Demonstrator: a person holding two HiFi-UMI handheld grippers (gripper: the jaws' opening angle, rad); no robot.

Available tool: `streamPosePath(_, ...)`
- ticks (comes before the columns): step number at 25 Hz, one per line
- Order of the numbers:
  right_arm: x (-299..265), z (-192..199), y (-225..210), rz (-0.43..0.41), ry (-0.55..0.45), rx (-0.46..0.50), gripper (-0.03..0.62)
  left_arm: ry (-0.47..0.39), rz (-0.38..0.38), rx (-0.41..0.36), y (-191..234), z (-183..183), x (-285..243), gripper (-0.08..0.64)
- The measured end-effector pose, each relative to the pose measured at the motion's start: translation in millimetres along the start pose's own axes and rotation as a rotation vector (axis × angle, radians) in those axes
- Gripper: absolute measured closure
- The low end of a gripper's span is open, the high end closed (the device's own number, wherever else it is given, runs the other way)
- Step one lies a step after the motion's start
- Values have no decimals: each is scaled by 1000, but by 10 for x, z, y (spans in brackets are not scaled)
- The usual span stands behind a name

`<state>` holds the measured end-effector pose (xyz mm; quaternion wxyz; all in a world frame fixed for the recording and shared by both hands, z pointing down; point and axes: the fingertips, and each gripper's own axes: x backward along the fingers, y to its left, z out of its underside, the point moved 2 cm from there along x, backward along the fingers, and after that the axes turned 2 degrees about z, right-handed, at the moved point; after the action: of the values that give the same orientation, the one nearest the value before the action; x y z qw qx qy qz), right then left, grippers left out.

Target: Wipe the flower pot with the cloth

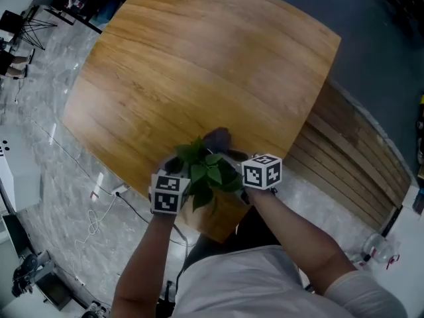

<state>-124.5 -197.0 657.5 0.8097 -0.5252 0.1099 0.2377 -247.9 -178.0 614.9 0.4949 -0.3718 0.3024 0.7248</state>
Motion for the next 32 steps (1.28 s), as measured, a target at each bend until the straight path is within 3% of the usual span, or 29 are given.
streamPosePath(6,85,-68,158,-23,-23,-1,526,-6,-6,119,32,70,-23,538)
streamPosePath(11,372,-191,498,-62,-67,-9,526,-17,8,286,22,131,37,540)
streamPosePath(17,-27,-7,63,1,-67,-84,526,-69,3,464,227,188,1,540)
streamPosePath(20,-111,-6,-19,21,-59,-77,526,-72,2,526,280,242,-30,540)
streamPosePath(28,201,-135,704,-57,-90,-16,526,-61,79,755,193,345,15,540)
streamPosePath(32,8,-118,362,-10,-118,-43,526,-85,88,833,260,372,-21,540)
